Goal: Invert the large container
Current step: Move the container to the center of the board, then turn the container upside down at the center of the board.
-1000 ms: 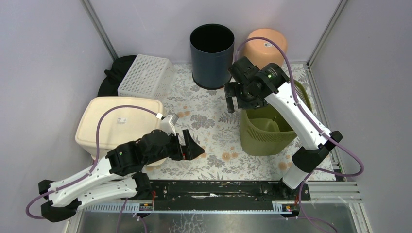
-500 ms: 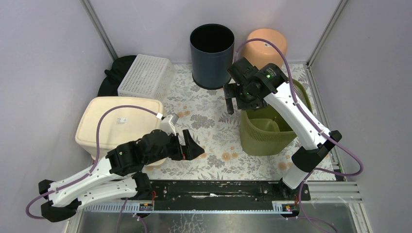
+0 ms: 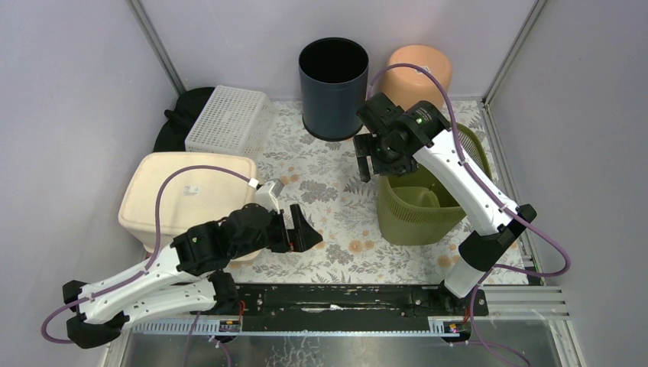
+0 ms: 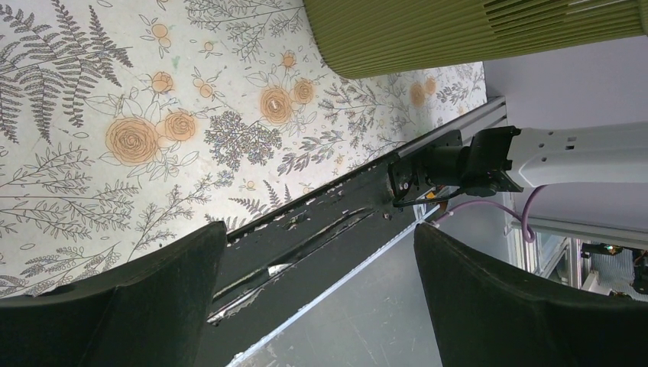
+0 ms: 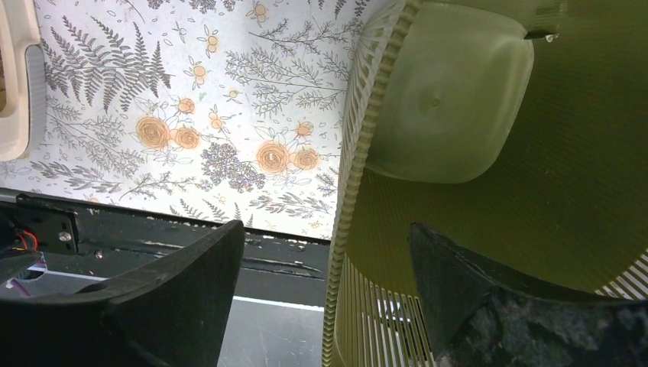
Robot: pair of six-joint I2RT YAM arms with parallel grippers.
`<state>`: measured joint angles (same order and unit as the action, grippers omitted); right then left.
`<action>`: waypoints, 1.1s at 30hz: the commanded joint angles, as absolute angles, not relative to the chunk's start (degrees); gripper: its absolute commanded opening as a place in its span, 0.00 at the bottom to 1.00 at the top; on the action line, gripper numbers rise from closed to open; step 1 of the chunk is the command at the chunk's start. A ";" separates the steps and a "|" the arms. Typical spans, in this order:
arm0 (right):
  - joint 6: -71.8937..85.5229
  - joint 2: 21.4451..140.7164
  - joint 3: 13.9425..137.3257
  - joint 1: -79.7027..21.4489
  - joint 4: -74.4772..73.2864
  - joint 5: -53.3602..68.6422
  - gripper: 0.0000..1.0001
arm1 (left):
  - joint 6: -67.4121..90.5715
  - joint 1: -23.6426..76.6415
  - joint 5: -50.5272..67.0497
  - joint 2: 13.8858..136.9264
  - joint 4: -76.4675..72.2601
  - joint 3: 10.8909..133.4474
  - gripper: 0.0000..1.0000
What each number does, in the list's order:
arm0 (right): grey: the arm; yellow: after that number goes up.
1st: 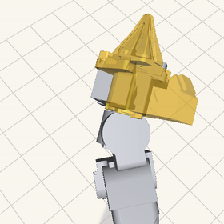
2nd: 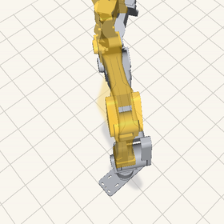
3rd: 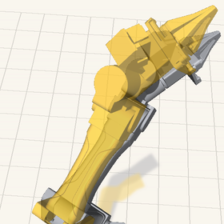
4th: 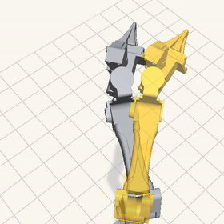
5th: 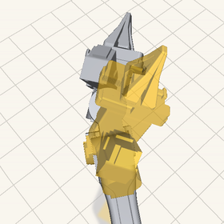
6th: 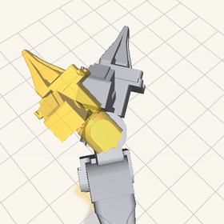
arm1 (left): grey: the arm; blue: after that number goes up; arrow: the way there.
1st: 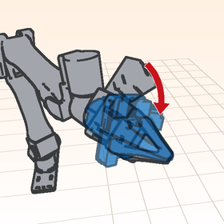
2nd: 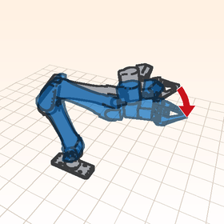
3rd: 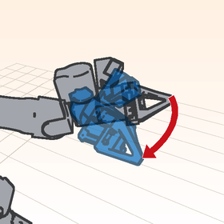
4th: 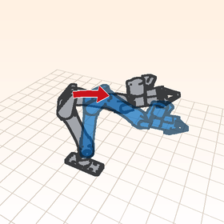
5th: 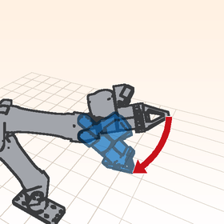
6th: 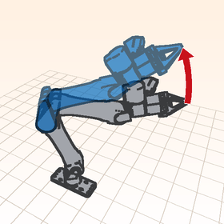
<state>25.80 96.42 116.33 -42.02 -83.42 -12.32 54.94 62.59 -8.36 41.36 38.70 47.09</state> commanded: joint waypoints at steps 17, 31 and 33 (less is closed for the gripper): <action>28.34 95.63 112.32 -42.45 -84.13 -10.36 0.51 | 55.22 62.67 -8.25 40.78 36.75 44.44 1.00; 28.45 95.64 111.36 -42.45 -84.11 -11.75 0.00 | 55.35 62.69 -7.87 40.28 36.46 43.54 1.00; 28.29 95.63 111.97 -42.45 -84.11 -11.91 0.00 | 55.45 62.68 -7.87 40.24 36.55 43.59 1.00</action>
<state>27.88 96.38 111.42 -42.02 -84.14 -12.23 55.16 62.59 -8.08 41.01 38.50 43.97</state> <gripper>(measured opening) 0.087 0.997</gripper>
